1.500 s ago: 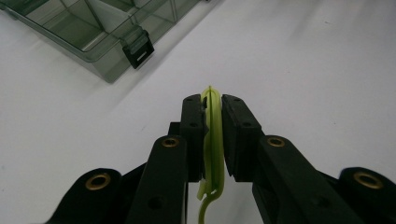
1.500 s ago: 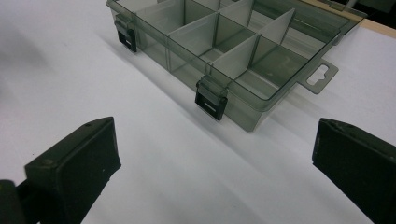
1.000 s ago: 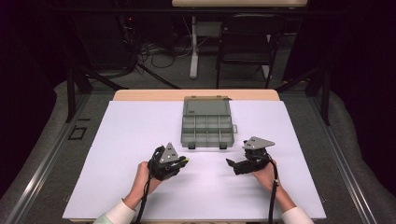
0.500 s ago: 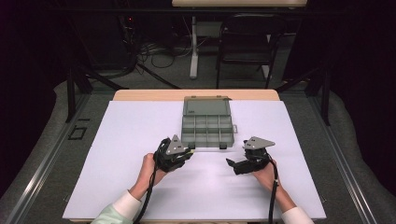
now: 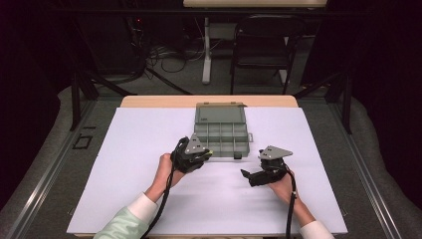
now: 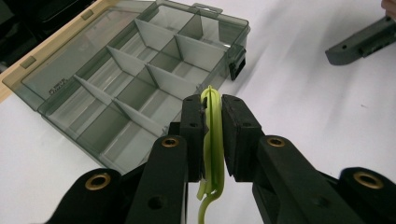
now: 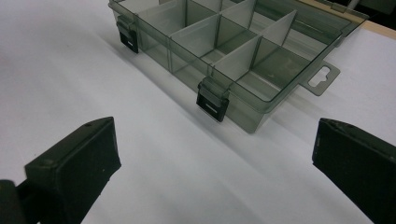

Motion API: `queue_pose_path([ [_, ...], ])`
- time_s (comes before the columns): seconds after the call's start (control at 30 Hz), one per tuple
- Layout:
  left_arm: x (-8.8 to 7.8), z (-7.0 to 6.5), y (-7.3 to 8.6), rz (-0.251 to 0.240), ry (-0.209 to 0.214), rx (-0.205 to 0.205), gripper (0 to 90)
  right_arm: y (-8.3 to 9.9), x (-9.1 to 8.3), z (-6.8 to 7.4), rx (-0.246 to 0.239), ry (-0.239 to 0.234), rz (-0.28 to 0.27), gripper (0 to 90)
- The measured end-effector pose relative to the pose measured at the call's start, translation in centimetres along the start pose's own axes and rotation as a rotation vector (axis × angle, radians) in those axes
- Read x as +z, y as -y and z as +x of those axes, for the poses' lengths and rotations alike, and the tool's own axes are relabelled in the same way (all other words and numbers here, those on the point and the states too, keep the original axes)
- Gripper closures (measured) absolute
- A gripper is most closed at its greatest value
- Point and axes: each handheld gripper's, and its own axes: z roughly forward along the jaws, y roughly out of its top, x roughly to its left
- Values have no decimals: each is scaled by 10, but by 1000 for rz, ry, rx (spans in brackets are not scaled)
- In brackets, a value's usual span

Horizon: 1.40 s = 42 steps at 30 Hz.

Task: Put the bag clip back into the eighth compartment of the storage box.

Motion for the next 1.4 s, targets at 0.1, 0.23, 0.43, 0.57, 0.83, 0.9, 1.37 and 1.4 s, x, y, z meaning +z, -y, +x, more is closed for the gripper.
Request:
queue_pose_path([
  [0.1, 4, 2, -5, -3, 0, -6, 791, 0, 0, 0, 2, 0, 2, 0],
  [0.23, 9, 3, -12, -8, 4, -11, 791, 0, 0, 1, 0, 1, -3, 0],
  [0.43, 16, 4, -22, -12, 1, -16, 791, 0, 1, 1, 1, -1, 3, 0],
  [0.57, 20, 6, -28, -10, 1, -25, 791, -1, 0, 2, 0, -1, -1, 0],
  [0.83, 33, 7, -38, -8, -5, -29, 791, 0, 0, 1, 2, -3, 0, 0],
  [0.9, 37, 7, -39, -6, -4, -40, 791, 0, 0, 1, 0, -2, 0, 0],
  [1.37, 57, 9, -51, -5, -9, -74, 790, 0, 0, 2, -4, -2, 1, 0],
  [1.4, 59, 9, -53, -3, -7, -77, 790, 0, 0, 2, -3, -2, 1, 0],
])
